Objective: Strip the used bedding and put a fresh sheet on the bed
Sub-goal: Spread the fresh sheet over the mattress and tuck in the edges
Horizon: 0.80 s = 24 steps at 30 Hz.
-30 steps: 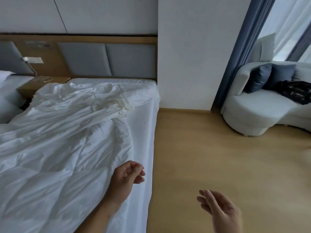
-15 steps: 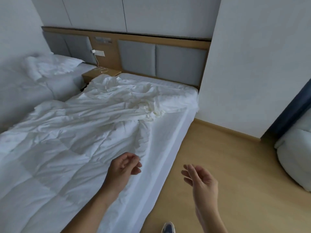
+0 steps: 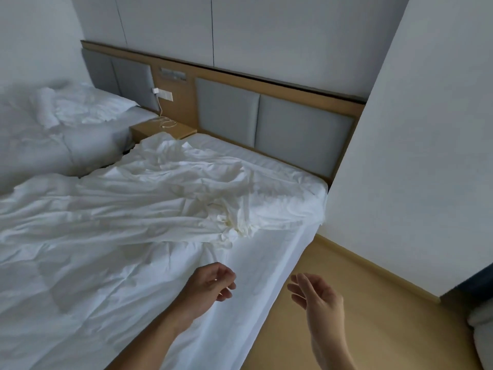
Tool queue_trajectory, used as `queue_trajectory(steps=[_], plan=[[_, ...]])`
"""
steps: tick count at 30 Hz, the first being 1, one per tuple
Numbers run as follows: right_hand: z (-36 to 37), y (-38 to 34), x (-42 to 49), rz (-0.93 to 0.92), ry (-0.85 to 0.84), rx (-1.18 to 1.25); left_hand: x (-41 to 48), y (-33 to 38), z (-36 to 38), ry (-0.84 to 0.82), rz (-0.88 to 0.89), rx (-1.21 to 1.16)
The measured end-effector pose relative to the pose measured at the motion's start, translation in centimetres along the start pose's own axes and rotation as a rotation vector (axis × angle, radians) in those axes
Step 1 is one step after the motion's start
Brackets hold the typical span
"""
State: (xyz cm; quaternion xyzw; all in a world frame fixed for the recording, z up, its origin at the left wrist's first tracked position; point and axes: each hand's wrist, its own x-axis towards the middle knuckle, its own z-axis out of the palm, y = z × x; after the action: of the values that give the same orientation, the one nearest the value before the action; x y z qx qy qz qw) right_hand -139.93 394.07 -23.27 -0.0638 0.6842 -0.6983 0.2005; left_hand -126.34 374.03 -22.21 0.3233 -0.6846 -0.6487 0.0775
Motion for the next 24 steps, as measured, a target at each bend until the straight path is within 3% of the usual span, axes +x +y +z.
queue_trajectory(steps=[6, 10, 14, 17, 20, 24], plan=[[6.7, 2.7, 16.2, 0.132, -0.21, -0.109, 14.0, -2.5, 0.1, 0.248, -0.148, -0.08], [12.2, 7.3, 30.0, 0.296, -0.24, -0.088, 27.6, -4.3, 1.8, 0.44, -0.246, -0.065], [19.3, 13.9, 46.0, 0.494, -0.058, 0.017, 43.0, -8.7, 1.9, 0.58, -0.313, 0.34], [24.1, 19.7, 56.4, 0.669, 0.072, -0.097, 52.5, -13.3, 1.0, 0.506, -0.509, 0.747], [27.0, 24.4, 62.8, 0.75, 0.078, -0.245, 57.3, -17.5, 1.2, 0.398, -0.611, 1.12], [28.9, 29.2, 67.1, 0.668, 0.121, -0.401, 58.3, -21.8, 0.7, 0.363, -0.538, 1.202]])
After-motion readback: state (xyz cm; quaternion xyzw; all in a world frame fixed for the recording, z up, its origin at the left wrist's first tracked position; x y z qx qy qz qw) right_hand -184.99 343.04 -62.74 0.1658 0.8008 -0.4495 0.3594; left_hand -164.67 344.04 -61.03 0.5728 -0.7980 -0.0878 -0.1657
